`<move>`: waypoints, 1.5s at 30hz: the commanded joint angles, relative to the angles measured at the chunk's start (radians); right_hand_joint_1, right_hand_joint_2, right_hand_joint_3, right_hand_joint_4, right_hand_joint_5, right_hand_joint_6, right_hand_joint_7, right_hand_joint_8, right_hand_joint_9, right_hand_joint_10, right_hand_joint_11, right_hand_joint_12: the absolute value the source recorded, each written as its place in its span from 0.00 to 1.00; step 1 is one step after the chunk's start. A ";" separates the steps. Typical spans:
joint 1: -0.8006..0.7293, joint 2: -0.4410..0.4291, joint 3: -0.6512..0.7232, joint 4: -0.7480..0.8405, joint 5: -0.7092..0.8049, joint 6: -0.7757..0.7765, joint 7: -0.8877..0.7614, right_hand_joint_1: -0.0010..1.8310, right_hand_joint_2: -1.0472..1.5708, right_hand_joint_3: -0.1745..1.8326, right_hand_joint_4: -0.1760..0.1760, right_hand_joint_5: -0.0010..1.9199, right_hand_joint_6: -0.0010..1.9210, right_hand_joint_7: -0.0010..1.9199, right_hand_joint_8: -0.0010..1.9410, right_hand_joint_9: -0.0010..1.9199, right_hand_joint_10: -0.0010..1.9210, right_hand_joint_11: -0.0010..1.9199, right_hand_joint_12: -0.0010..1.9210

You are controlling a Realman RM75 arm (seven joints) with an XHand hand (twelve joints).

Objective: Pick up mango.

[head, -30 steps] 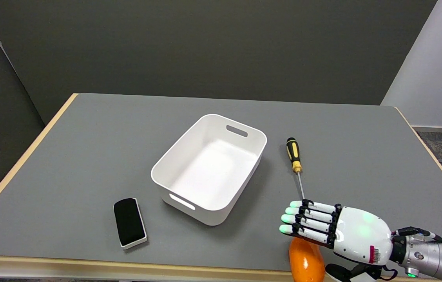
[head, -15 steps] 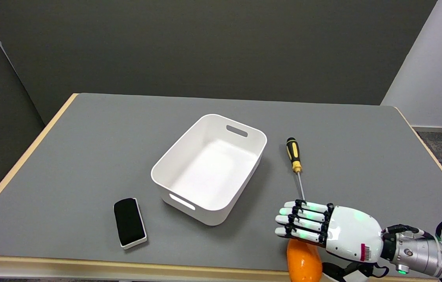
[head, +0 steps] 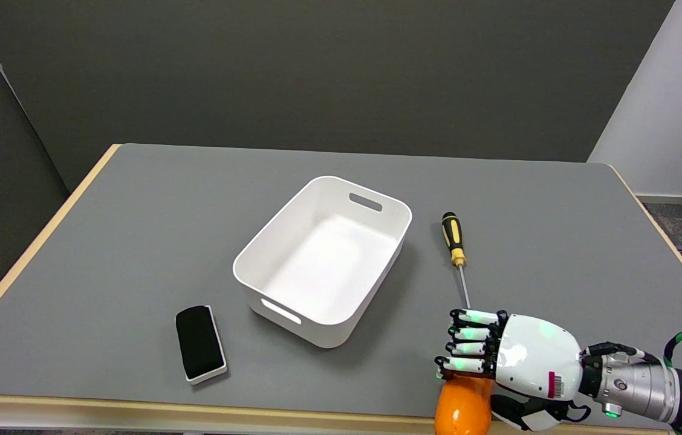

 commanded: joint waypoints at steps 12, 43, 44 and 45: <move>0.032 0.009 -0.009 0.017 -0.003 -0.045 0.025 0.63 0.82 0.25 0.44 0.34 0.78 0.44 0.70 0.36 0.66 0.18 0.82; 0.182 -0.045 0.493 0.076 0.083 -0.077 0.037 0.64 0.78 0.34 0.41 0.36 0.76 0.45 0.72 0.38 0.67 0.17 0.90; 0.203 -0.050 0.513 0.078 0.089 -0.077 0.038 0.64 0.78 0.34 0.41 0.36 0.76 0.45 0.72 0.38 0.67 0.17 0.90; 0.218 -0.054 0.527 0.081 0.095 -0.077 0.040 0.64 0.78 0.34 0.41 0.36 0.76 0.45 0.72 0.38 0.67 0.17 0.90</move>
